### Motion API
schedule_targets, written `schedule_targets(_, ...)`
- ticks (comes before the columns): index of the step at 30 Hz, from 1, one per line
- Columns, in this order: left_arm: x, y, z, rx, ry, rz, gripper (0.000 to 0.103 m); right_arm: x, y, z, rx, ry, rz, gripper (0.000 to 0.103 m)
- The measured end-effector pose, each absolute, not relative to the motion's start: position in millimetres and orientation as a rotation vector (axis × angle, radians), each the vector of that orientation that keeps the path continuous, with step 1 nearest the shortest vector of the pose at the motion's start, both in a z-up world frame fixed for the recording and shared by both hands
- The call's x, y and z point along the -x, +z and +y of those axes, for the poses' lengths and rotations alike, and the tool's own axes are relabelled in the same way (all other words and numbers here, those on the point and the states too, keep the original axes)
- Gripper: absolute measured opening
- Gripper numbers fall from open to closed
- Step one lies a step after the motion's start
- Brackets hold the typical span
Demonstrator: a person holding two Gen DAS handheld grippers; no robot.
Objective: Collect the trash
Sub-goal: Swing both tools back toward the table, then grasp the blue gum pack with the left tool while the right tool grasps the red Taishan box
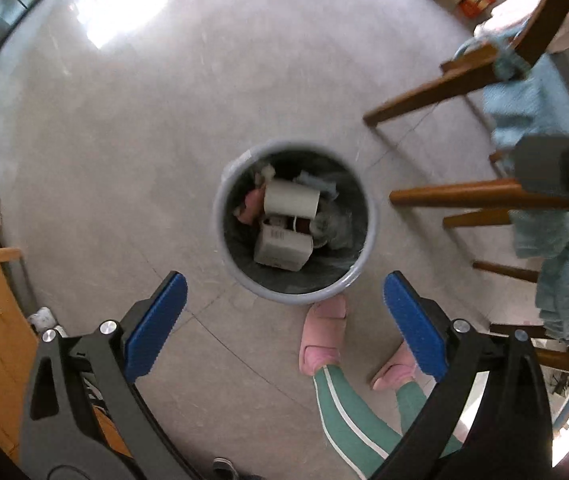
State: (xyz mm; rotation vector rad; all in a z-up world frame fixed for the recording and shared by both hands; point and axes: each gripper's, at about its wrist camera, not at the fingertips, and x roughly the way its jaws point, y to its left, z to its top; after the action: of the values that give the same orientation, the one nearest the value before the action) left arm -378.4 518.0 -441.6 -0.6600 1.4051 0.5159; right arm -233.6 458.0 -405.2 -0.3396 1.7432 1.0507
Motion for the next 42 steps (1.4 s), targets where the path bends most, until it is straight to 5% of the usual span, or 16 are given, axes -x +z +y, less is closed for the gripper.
schedule_targets(9, 333, -219, 464, 0.444, 0.417, 1.199, 0.096, 177, -171, 351, 0.029, 1.146, 1.389, 0.083)
schedule_targets(15, 252, -152, 376, 0.383, 0.164, 1.135, 0.096, 128, -99, 202, -0.058, 0.879, 1.223, 0.085)
schedule_targets(27, 117, -134, 180, 0.040, -0.287, 1.155, 0.096, 96, -122, -58, -0.424, 0.267, 1.247, 0.085)
schedule_targets(42, 58, -175, 115, -0.097, -0.373, 1.259, 0.096, 79, -173, -80, -0.570, 0.163, 1.335, 0.078)
